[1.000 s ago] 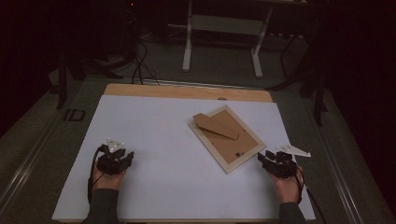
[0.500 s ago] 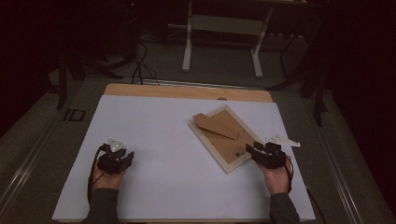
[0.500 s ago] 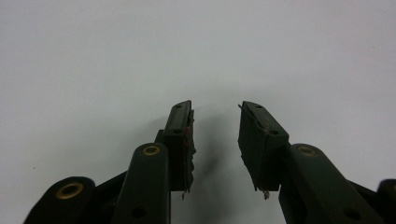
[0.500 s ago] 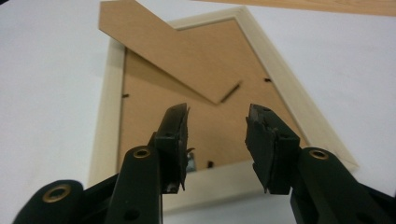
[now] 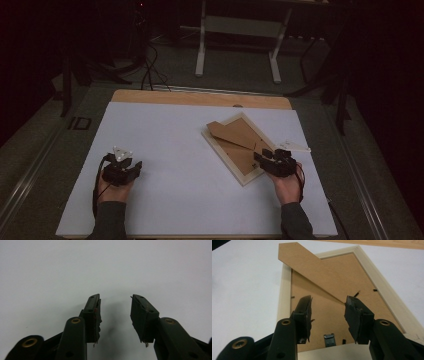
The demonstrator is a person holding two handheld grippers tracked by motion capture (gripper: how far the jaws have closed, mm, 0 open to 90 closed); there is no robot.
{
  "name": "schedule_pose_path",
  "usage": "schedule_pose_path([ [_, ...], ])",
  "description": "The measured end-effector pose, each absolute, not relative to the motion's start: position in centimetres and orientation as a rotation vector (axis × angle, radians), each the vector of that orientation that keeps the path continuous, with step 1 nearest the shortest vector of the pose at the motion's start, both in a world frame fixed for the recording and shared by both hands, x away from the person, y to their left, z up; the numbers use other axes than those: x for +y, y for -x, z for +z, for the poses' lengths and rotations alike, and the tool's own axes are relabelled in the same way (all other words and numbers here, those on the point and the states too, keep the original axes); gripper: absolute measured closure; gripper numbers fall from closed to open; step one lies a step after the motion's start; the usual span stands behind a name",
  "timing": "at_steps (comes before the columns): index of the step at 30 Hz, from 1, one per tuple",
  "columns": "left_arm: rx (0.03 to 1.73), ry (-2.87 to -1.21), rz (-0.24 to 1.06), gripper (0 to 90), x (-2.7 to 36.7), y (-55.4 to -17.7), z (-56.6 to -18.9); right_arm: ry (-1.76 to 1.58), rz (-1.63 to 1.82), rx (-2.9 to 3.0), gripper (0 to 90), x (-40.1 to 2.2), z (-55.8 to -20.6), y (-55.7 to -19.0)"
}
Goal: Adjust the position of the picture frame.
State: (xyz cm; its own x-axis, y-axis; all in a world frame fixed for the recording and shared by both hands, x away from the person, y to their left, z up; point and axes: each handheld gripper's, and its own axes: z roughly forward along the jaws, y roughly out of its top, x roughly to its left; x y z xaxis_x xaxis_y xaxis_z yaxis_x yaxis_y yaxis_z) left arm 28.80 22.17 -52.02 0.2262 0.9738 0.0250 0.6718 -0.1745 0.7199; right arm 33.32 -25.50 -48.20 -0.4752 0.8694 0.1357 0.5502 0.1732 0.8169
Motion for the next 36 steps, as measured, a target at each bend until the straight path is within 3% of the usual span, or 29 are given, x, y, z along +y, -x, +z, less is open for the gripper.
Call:
schedule_pose_path([
  [22, 1.520, -1.913, 0.703, 57.6, 22.1, -28.8, -52.0, -1.286, 1.209, 2.174, 58.0, -21.8, -48.7, -35.0],
  [31, 1.519, -1.921, 0.700, 57.4, 22.1, -28.9, -52.1, -1.244, 1.192, 2.229, 67.9, -20.3, -49.0, -35.8],
  [36, 1.516, -1.923, 0.708, 57.1, 22.1, -28.9, -52.1, -1.215, 1.166, 2.251, 80.1, -19.4, -49.0, -36.2],
])
